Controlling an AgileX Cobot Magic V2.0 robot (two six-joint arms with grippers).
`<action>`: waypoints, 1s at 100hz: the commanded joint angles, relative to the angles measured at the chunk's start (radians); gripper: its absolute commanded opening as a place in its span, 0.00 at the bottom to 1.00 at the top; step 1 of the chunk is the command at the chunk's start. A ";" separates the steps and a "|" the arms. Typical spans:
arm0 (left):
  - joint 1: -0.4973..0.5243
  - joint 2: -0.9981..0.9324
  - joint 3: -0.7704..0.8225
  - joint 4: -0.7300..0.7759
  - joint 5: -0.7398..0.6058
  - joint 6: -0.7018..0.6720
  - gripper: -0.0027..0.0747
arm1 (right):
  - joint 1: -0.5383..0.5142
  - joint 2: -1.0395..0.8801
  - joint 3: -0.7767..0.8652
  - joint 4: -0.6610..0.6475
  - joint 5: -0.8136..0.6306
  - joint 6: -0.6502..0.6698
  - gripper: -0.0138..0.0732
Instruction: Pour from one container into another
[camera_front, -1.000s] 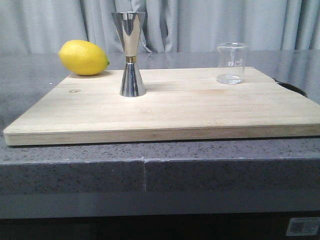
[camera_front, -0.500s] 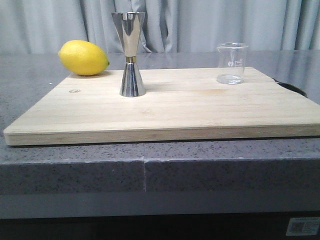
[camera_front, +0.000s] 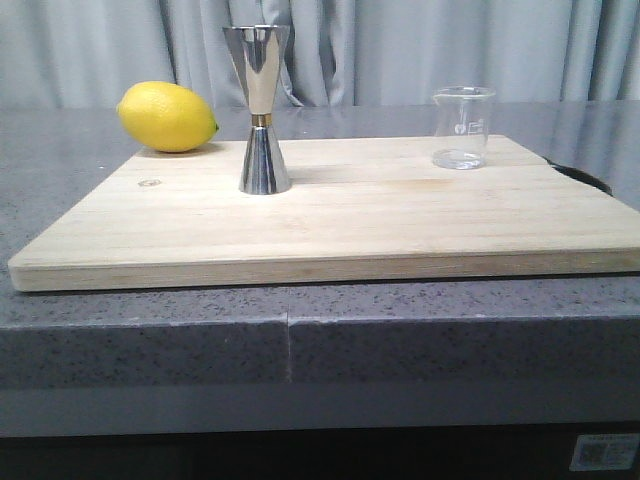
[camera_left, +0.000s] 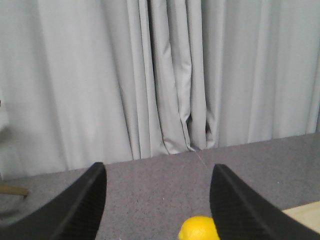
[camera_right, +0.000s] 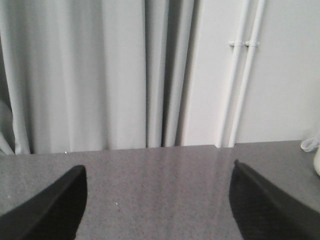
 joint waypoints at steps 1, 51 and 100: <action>0.004 -0.026 0.009 0.010 -0.034 -0.039 0.56 | 0.032 -0.034 -0.033 0.045 0.045 -0.103 0.77; 0.004 -0.207 0.323 0.528 -0.005 -0.470 0.53 | 0.109 -0.088 -0.033 0.240 0.273 -0.358 0.60; 0.000 -0.222 0.331 0.430 -0.102 -0.416 0.09 | 0.109 -0.088 -0.022 0.262 0.096 -0.360 0.19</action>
